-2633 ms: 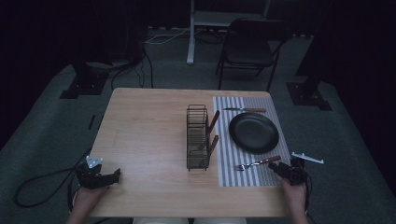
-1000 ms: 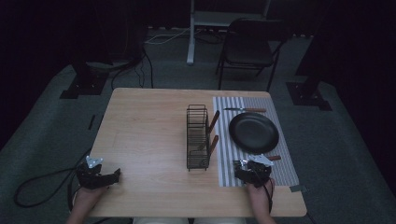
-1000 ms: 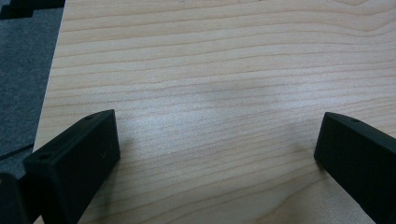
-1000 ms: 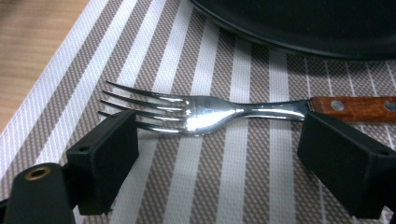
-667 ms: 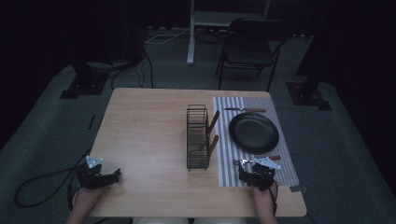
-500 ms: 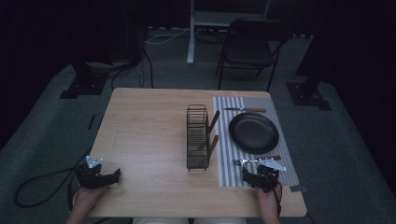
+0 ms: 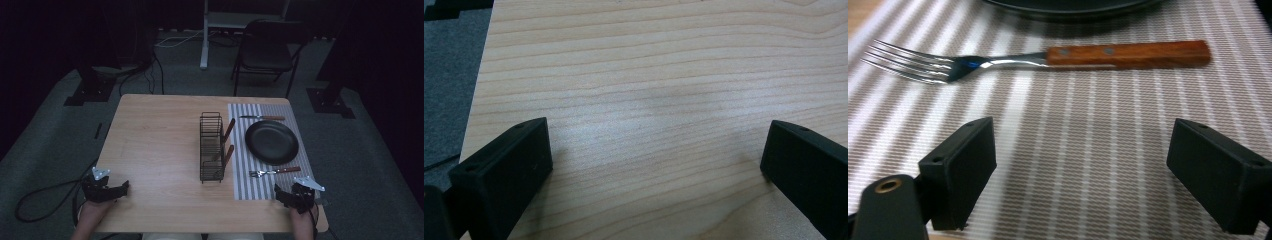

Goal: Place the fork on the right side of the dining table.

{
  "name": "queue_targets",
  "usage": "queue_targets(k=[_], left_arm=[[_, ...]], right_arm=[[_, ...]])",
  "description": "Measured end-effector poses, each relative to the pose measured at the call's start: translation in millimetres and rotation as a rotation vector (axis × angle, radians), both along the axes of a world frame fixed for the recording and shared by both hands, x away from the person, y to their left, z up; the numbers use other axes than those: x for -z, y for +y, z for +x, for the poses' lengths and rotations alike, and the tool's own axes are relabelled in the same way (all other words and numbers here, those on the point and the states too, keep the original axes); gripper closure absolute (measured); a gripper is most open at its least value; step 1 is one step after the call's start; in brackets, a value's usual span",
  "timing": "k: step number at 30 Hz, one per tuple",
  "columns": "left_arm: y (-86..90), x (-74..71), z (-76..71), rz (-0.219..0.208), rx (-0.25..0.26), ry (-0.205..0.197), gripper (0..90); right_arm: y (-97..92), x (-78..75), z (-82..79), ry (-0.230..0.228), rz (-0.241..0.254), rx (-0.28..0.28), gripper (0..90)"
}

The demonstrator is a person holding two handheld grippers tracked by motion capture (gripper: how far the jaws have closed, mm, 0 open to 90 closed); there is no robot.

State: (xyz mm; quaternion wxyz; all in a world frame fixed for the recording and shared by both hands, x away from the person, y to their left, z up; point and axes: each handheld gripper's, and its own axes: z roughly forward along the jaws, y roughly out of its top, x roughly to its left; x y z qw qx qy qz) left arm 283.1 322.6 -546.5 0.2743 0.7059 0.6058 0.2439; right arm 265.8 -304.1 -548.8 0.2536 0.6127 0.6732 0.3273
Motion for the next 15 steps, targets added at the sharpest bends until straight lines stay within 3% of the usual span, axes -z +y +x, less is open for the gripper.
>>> queue_targets(k=[6, 7, 12, 15], left_arm=[[-0.1, 0.1, 0.0, -0.001, -0.001, -0.001, 0.1], [-0.1, 0.1, 0.0, -0.001, -0.001, -0.001, 0.0], [-0.2, 0.1, 0.1, -0.002, -0.001, -0.002, 0.0], [-0.1, 0.1, 0.0, -0.001, -0.001, -0.001, 0.1]], right_arm=[[-11.2, 0.7, -6.0, 0.009, -0.040, 0.019, 12.1], [-16.8, 0.7, -9.1, 0.007, -0.015, 0.027, 12.1], [-19.5, 1.4, -10.2, 0.025, -0.006, 0.038, 12.1], [-16.8, 1.7, -9.2, 0.033, -0.036, 0.040, 12.0]])
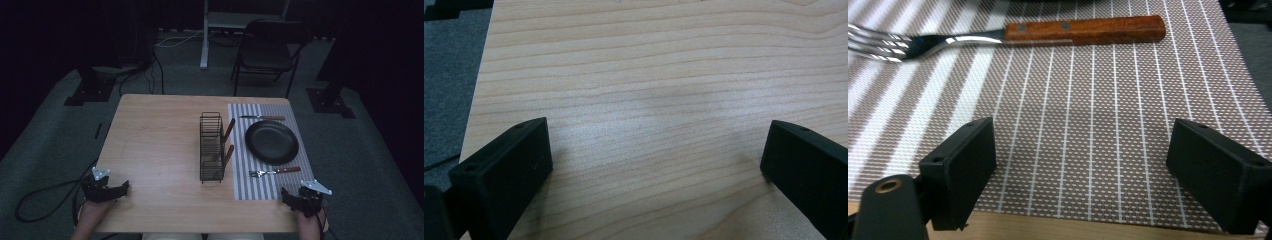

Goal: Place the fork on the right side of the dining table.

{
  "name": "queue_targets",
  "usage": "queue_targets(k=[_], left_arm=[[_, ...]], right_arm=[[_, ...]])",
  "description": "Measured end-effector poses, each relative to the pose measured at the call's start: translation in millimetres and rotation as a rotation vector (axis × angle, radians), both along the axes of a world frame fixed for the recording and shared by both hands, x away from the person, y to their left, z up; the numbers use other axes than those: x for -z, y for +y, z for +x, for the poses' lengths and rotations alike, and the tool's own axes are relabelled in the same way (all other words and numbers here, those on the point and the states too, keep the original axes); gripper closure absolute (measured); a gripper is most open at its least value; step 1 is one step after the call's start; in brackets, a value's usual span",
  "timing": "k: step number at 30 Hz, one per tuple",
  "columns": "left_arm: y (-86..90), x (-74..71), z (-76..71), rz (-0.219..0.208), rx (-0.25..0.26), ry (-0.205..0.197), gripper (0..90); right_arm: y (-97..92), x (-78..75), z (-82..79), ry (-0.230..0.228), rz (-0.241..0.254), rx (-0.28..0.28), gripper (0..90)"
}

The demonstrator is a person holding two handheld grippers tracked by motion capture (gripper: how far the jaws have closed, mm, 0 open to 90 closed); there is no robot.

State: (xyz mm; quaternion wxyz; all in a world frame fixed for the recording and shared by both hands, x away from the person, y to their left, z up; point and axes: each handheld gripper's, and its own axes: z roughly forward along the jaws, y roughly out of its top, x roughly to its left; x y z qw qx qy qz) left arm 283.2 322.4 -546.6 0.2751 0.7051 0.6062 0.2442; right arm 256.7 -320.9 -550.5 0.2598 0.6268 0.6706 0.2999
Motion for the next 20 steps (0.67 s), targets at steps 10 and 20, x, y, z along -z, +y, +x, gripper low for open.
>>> queue_targets(k=[10, 20], left_arm=[[0.1, -0.1, -0.1, 0.001, 0.001, 0.001, 0.1], [0.0, -0.1, 0.1, 0.000, 0.000, 0.000, 0.0]], right_arm=[[1.8, 0.2, 0.2, 0.006, -0.012, 0.009, 11.9], [1.8, 0.1, 0.3, 0.007, -0.012, 0.009, 11.9]])
